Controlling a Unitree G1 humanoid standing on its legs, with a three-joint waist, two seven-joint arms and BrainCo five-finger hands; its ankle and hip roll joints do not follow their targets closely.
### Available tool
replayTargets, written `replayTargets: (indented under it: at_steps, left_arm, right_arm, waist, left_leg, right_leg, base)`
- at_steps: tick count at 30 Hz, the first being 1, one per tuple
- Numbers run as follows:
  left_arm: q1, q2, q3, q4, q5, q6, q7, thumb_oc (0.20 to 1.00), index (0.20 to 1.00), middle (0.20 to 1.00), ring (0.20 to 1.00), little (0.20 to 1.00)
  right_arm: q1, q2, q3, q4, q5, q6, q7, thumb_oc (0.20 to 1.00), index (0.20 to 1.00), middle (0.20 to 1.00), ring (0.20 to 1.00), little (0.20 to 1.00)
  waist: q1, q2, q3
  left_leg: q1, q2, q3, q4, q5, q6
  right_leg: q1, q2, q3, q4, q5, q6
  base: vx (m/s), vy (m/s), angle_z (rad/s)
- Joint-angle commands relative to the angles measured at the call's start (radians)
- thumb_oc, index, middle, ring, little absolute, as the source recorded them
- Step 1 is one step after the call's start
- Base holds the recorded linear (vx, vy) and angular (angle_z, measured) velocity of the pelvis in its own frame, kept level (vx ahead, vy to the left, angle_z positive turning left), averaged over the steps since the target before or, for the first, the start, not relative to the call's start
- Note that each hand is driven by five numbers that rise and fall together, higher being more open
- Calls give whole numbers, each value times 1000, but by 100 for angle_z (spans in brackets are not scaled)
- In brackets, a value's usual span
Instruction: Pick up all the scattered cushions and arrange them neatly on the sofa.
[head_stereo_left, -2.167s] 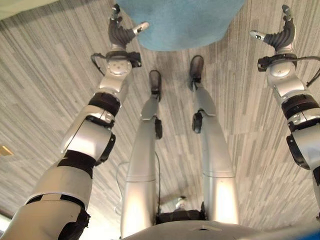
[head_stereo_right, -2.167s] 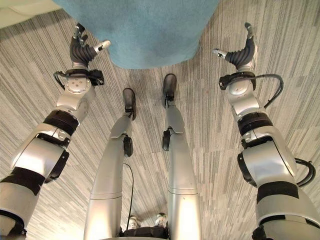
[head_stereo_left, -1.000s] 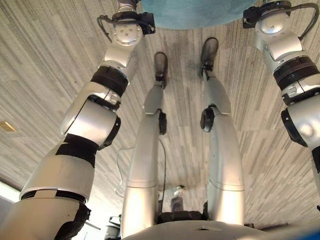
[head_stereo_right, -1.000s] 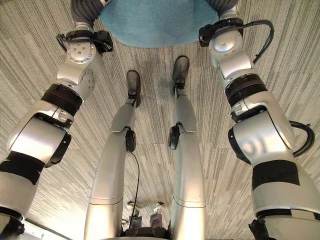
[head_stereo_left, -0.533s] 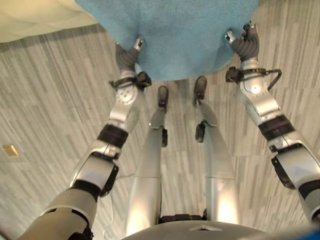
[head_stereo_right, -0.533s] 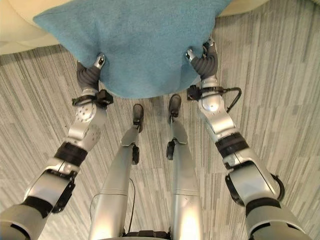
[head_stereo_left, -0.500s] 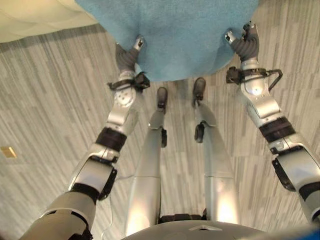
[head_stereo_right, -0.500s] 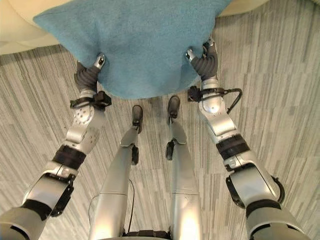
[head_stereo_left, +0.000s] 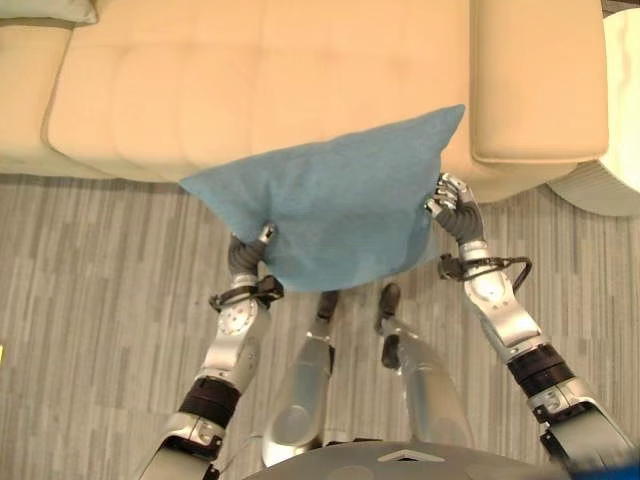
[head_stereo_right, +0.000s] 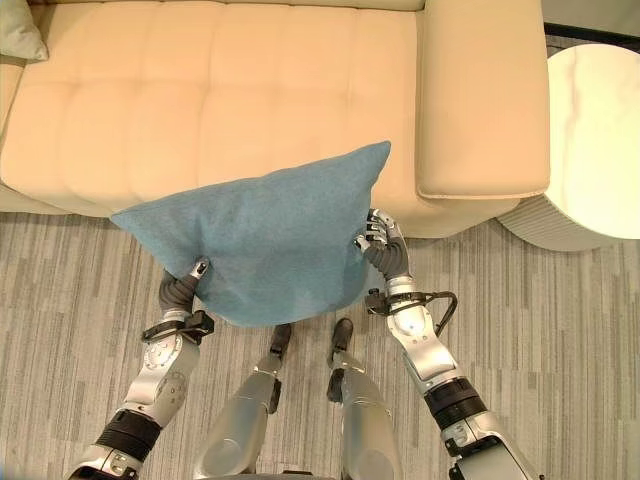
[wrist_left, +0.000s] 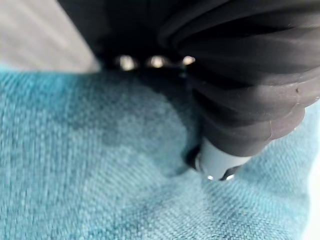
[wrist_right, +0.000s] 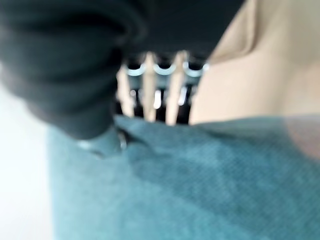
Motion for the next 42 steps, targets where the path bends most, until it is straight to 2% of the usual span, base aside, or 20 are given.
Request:
replayTargets:
  at_steps: [1,3,8,10,12,14,15,17,20,21,22,23,26,29,30,32,35,39,40,42]
  left_arm:
    - [-102,-15,-58,-97,31,-80,-104,200,200,200,200,200]
    - [-52,-7,-51,-146,38,-65,-108,200,200,200,200,200]
    - [-13,5,-51,-191,49,-44,-116,200,200,200,200,200]
    - [-5,17,-54,-203,53,-39,-114,200,200,200,200,200]
    - [-11,35,-61,-207,64,-41,-110,200,200,200,200,200]
    - [-2,34,-64,-210,70,-41,-109,200,200,200,200,200]
    - [3,31,-72,-207,65,-41,-110,200,200,200,200,200]
    - [3,25,-72,-202,58,-37,-109,200,200,200,200,200]
    - [0,22,-69,-197,51,-33,-100,200,200,200,200,200]
    - [0,12,-78,-191,61,-33,-110,200,200,200,200,200]
    - [6,3,-77,-197,38,-34,-122,200,200,200,200,200]
    - [7,3,-77,-198,37,-34,-122,200,200,200,200,200]
    - [-2,-9,-98,-197,15,-29,-145,200,200,200,200,200]
    - [0,-4,-99,-201,18,-25,-149,200,200,200,200,200]
    - [5,3,-98,-199,22,-19,-150,200,200,200,200,200]
    - [13,8,-94,-200,35,-12,-146,200,200,200,200,200]
    - [24,3,-76,-210,39,-13,-137,200,200,200,200,200]
    - [30,8,-68,-221,37,-12,-138,200,200,200,200,200]
    - [28,8,-69,-232,37,-10,-131,200,200,200,200,200]
    - [24,9,-71,-232,43,-8,-125,200,200,200,200,200]
  right_arm:
    - [-5,21,23,-112,-8,-78,36,200,200,200,200,200]
    - [0,41,66,-99,-23,-56,71,200,200,200,200,200]
    - [30,55,73,-94,-18,-37,99,200,200,200,200,200]
    - [34,67,75,-96,-12,-32,104,200,200,200,200,200]
    - [26,73,80,-101,-14,-34,105,200,200,200,200,200]
    - [31,78,83,-107,-13,-35,109,200,200,200,200,200]
    - [23,71,88,-107,-24,-32,107,200,200,200,200,200]
    - [3,65,98,-106,-19,-33,104,200,200,200,200,200]
    - [-5,62,105,-107,-18,-27,101,200,200,200,200,200]
    - [8,48,100,-110,-18,-25,102,200,200,200,200,200]
    - [23,38,85,-118,-10,-22,103,200,200,200,200,200]
    - [23,37,85,-119,-10,-22,103,200,200,200,200,200]
    - [29,17,64,-121,9,-28,92,200,200,200,200,200]
    - [34,12,55,-128,11,-24,93,200,200,200,200,200]
    - [34,9,45,-130,8,-24,92,200,200,200,200,200]
    - [38,5,40,-129,-17,-21,83,200,200,200,200,200]
    - [52,19,17,-119,-4,-25,73,200,200,200,200,200]
    - [48,26,15,-125,-35,-18,78,200,200,200,200,200]
    - [45,38,19,-123,-42,-17,77,200,200,200,200,200]
    - [42,43,23,-121,-48,-17,78,200,200,200,200,200]
  waist:
    - [-27,-16,-89]
    - [-1,-46,-153]
    - [20,-52,-201]
    - [18,-47,-203]
    - [13,-42,-193]
    - [13,-39,-198]
    - [4,-44,-210]
    - [-1,-68,-218]
    - [-15,-74,-216]
    - [-20,-82,-225]
    - [-25,-80,-230]
    - [-28,-79,-231]
    - [-49,-90,-211]
    - [-46,-97,-211]
    - [-39,-96,-225]
    - [-26,-88,-234]
    - [-5,-83,-233]
    - [4,-83,-257]
    - [5,-86,-254]
    - [8,-88,-250]
  left_leg:
    - [-20,-3,158,-9,130,-29]
    - [91,-15,144,-12,66,2]
    - [190,-46,131,-27,18,47]
    - [234,-66,125,-38,3,84]
    - [251,-65,117,-37,0,99]
    - [276,-61,109,-47,-8,101]
    - [293,-66,88,-64,-2,97]
    - [318,-84,64,-86,-6,89]
    - [338,-88,37,-89,-11,81]
    - [338,-89,14,-80,-18,62]
    - [323,-83,-2,-34,-22,38]
    - [321,-83,-6,-29,-24,37]
    - [235,-54,94,144,-2,-9]
    - [204,-41,150,109,-19,13]
    - [185,-38,181,31,-10,33]
    - [166,-39,191,-48,55,33]
    - [111,-35,208,-59,121,9]
    - [178,-41,191,-76,82,43]
    - [201,-51,192,-61,60,70]
    - [215,-57,200,-57,50,84]
  right_leg:
    - [119,-35,6,-65,-3,120]
    - [240,-47,32,-111,4,139]
    - [307,-75,54,-96,4,162]
    - [282,-104,91,39,55,182]
    - [251,-96,134,126,74,184]
    - [232,-68,158,132,52,175]
    - [217,-3,203,66,15,161]
    - [200,42,229,-99,55,165]
    - [181,62,254,-112,80,176]
    - [224,63,293,-131,68,158]
    - [234,61,273,-123,54,146]
    - [235,60,269,-123,53,145]
    - [307,41,202,-153,38,117]
    - [326,29,185,-163,28,119]
    - [345,33,179,-170,15,122]
    - [370,49,192,-169,-4,122]
    - [413,58,218,-165,-29,122]
    - [435,35,237,-109,-63,140]
    - [426,13,256,-30,-39,159]
    - [400,-1,268,37,-7,174]
  base:
    - [175,69,77]
    - [366,210,12]
    - [198,218,-6]
    - [106,306,-2]
    - [45,176,9]
    - [132,114,9]
    - [299,90,-11]
    - [250,-14,13]
    - [206,-42,64]
    - [300,-161,121]
    - [299,-161,113]
    - [197,-142,79]
    - [177,-166,98]
    - [139,-65,85]
    - [228,-16,32]
    - [278,10,30]
    - [222,63,-5]
    - [260,151,-45]
    - [172,188,-58]
    - [149,209,-38]
